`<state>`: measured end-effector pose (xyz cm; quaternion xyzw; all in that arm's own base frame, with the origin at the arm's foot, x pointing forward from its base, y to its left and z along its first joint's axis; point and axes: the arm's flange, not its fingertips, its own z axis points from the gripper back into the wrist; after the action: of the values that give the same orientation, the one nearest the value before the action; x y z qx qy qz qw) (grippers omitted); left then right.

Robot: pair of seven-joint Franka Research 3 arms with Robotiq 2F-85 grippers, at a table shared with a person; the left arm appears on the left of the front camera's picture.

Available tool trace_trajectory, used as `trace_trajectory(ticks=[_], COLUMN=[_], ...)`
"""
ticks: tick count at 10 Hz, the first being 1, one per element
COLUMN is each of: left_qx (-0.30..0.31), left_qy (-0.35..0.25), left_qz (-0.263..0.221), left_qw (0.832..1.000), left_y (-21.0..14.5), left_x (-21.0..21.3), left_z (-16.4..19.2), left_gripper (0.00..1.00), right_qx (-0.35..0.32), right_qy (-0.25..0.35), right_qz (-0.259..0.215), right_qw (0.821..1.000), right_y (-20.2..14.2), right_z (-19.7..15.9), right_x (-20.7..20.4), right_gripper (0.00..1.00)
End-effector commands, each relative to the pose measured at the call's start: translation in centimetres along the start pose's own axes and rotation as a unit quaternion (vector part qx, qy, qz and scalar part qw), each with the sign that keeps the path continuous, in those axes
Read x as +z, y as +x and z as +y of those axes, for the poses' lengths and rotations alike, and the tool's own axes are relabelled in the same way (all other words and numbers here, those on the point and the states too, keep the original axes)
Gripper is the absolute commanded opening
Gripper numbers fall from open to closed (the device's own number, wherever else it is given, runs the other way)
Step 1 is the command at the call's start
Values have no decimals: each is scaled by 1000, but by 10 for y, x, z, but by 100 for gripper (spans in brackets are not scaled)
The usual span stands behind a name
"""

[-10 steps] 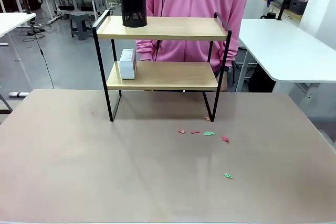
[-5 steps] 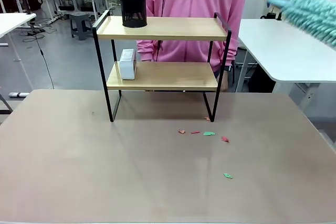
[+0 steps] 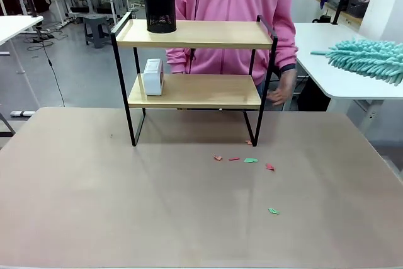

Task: Clean the shelf.
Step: Hand the Duster back to the human.

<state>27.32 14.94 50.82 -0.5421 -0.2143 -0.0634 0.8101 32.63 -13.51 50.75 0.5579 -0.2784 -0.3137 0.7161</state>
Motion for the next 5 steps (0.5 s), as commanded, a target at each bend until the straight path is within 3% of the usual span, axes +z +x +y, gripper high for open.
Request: trace_trajectory(ticks=[1, 5], left_qx=[-10, -10], left_qy=[-1, -1], left_qz=[4, 4], left_qw=[1000, 1000], left_y=[-1, -1], left_x=[4, 4], left_z=[0, 0], left_gripper=[100, 100], right_qx=[20, 20], right_qy=[14, 14], right_qz=[8, 8], right_qw=[1000, 1000], right_y=[-2, -2], right_z=[2, 2], right_x=[5, 5], right_gripper=[14, 14])
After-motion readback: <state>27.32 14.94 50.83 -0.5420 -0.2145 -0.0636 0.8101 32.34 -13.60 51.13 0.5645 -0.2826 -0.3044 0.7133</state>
